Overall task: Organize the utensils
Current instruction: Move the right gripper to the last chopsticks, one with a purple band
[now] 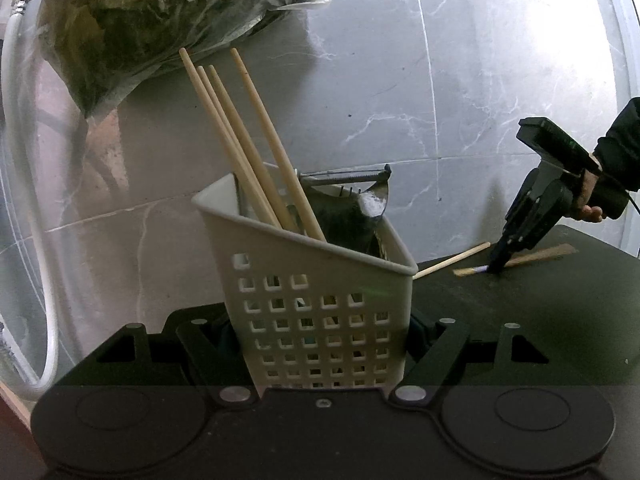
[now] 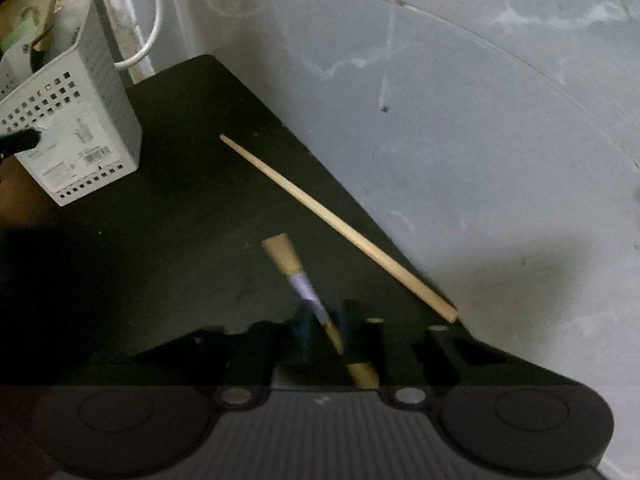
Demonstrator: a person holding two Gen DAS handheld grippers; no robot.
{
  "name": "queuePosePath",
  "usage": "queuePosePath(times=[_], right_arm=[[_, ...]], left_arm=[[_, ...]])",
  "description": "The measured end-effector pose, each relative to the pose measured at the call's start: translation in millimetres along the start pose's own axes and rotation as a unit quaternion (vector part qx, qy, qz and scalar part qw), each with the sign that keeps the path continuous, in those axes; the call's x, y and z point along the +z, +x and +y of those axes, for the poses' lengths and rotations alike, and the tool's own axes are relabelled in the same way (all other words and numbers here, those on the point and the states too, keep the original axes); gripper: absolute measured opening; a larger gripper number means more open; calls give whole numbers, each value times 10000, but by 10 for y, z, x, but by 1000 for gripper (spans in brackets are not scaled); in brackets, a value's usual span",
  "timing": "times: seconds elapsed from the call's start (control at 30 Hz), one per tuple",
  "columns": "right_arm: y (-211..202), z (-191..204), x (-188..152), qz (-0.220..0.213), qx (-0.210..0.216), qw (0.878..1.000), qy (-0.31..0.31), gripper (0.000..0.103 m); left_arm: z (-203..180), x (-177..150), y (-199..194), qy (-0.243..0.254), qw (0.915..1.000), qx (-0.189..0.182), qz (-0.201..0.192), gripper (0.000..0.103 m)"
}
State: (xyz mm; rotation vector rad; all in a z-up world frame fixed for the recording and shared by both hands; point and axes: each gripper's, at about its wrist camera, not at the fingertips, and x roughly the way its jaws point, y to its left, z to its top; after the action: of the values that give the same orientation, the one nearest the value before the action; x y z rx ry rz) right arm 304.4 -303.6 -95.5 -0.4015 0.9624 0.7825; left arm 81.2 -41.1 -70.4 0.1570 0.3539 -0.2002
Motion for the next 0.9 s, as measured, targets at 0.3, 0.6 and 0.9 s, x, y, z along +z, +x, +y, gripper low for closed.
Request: queuePosePath(times=[0.3,0.6,0.9], right_arm=[[165,414,388,-363,-11,9869,-1569,16],[213,284,508,119,206,9826,-1841,69],[143,203,362,374,419,9923,-1104,63]], left_arm=[[-29,-2,-7,20,10000,55,11,79],[-60,-2,-7,-42,9999,153,0,79],[-49,6,-13,-40,9999,135,3,79]])
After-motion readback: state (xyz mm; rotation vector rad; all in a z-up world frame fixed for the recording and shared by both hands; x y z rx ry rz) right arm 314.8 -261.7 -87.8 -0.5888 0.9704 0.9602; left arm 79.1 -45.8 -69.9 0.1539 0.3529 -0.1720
